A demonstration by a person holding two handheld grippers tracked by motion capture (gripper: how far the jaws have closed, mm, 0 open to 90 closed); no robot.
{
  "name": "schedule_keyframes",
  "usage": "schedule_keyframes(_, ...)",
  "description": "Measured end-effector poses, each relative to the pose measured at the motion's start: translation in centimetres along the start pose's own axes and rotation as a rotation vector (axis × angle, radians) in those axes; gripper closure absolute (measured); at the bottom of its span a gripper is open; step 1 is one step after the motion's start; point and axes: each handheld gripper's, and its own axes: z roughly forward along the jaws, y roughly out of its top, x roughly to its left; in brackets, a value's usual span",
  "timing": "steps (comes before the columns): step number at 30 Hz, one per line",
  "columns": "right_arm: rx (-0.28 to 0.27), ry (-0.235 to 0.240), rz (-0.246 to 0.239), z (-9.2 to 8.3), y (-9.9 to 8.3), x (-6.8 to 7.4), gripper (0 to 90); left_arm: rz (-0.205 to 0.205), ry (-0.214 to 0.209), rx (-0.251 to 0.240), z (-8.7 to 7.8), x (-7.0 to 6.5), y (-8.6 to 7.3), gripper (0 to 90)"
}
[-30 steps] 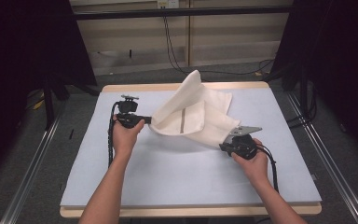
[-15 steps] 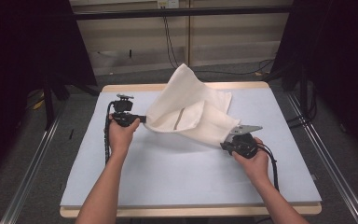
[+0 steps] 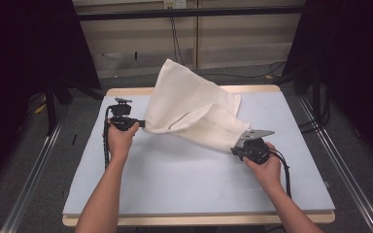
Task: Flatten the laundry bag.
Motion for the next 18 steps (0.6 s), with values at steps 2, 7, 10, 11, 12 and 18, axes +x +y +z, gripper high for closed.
schedule_keyframes(2, -0.002, -0.003, -0.003, 0.0, 0.0, -0.1, 87.5, -0.008, 0.004, -0.003, 0.0, 0.3, 0.0, 86.6)
schedule_keyframes(7, -0.008, -0.013, -0.008, -0.1, 0.0, -0.4, 87.5, -0.019, 0.019, 0.007, 0.0, 0.9, -0.1, 86.6)
schedule_keyframes(10, -0.011, -0.021, -0.013, -0.3, 0.0, -0.5, 87.4, -0.031, 0.019, 0.011, 0.1, 1.1, -0.2, 86.6)
schedule_keyframes(11, -0.008, -0.023, -0.002, -0.4, 0.0, -0.5, 87.4, -0.036, 0.021, 0.014, 0.1, 1.3, -0.2, 86.6)
schedule_keyframes(12, -0.009, -0.023, -0.003, -0.4, 0.0, -0.5, 87.4, -0.038, 0.021, 0.014, 0.1, 1.3, -0.2, 86.6)
schedule_keyframes(18, -0.011, -0.03, -0.007, -0.3, -0.1, -0.5, 87.4, -0.043, 0.033, 0.014, 0.2, 1.7, -0.2, 86.4)
